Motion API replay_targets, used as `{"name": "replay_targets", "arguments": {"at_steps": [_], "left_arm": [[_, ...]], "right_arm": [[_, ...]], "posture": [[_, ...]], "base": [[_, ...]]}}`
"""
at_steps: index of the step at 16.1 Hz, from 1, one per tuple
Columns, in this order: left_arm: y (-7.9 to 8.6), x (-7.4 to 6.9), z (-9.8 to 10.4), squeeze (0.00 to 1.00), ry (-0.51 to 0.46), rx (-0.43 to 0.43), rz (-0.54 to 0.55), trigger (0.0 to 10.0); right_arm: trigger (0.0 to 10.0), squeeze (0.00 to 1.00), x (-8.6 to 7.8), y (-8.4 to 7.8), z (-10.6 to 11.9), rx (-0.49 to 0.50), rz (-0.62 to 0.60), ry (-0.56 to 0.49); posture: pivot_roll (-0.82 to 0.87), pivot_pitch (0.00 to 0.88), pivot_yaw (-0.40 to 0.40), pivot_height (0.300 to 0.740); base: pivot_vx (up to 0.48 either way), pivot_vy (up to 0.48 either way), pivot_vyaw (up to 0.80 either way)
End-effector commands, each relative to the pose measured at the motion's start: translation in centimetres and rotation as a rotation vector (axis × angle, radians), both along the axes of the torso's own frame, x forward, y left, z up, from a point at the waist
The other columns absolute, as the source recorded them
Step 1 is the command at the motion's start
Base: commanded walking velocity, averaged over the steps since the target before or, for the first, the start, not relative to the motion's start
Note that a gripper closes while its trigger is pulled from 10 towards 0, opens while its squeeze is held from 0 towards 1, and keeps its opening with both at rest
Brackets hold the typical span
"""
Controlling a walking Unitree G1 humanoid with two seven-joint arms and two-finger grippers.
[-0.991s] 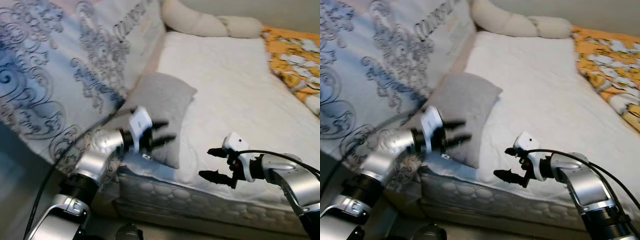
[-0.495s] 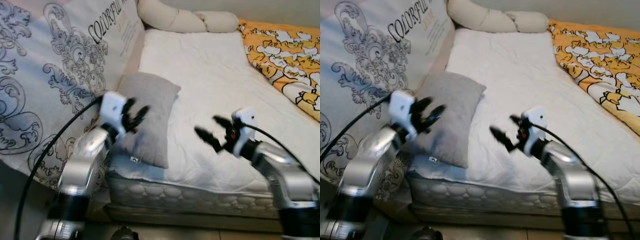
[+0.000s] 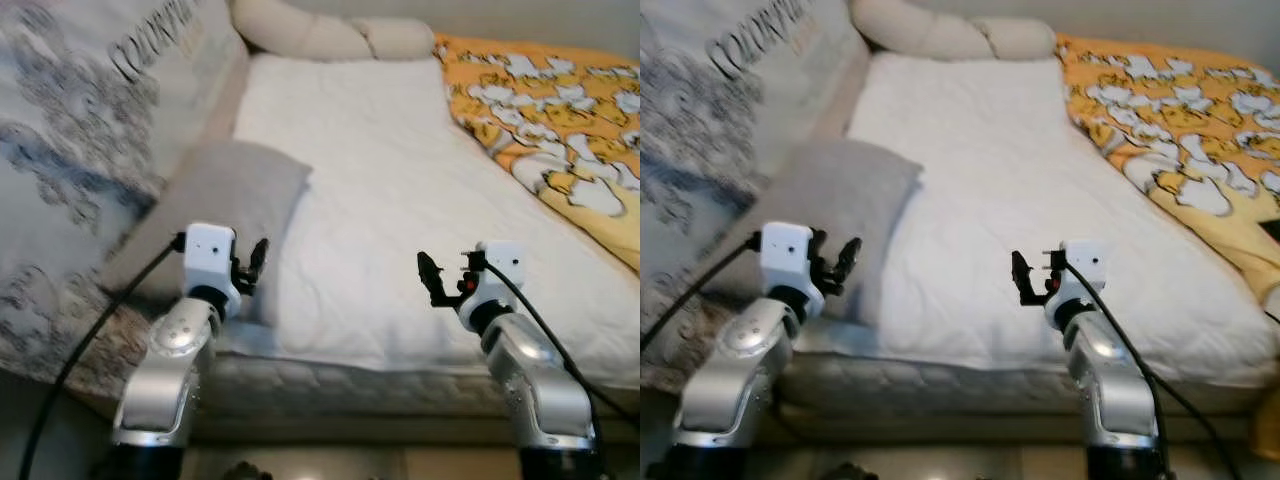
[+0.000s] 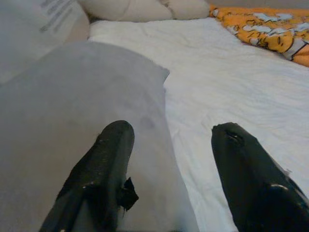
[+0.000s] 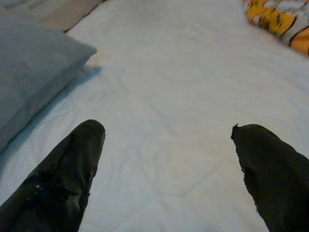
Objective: Clean up the room
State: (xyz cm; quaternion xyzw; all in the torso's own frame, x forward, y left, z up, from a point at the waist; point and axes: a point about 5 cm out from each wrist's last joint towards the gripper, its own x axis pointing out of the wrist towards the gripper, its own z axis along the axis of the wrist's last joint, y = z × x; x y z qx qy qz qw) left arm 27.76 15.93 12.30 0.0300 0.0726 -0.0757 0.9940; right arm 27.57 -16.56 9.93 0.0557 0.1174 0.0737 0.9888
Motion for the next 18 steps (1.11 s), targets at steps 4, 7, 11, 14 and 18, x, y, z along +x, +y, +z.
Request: {"name": "replay_targets", "arguments": {"at_steps": [4, 7, 11, 14, 18], "left_arm": [[0.9, -0.3, 0.4, 1.0, 0.001, 0.012, 0.056, 10.0], [0.9, -0.3, 0.5, 1.0, -0.004, 0.018, 0.055, 10.0], [0.8, -0.5, 0.6, 1.0, -0.008, 0.011, 0.067, 10.0], [0.7, -0.6, 0.6, 1.0, -0.009, 0.014, 0.064, 10.0], [0.5, -0.6, 0.6, 1.0, -0.01, 0.024, 0.052, 10.0]], "right_arm": [[10.0, 1.0, -0.3, 0.0, 0.4, 0.002, 0.003, -0.028], [10.0, 1.0, -0.5, -0.1, 0.3, -0.012, 0.012, -0.028], [10.0, 1.0, -0.8, -0.3, -0.1, -0.028, 0.03, -0.01], [10.0, 1.0, -1.0, -0.4, -0.2, -0.029, 0.031, -0.005], [10.0, 1.0, -1.3, -0.6, -0.4, -0.038, 0.024, -0.001]], "posture": [[0.01, 0.0, -0.03, 0.74], [0.01, 0.0, -0.033, 0.74], [0.01, 0.0, -0.039, 0.74], [0.01, 0.0, -0.038, 0.74], [0.0, 0.0, -0.034, 0.74]], "base": [[0.0, -0.48, 0.0], [0.0, -0.48, 0.0], [0.0, -0.48, 0.0], [0.0, -0.48, 0.0], [0.0, -0.48, 0.0]]}}
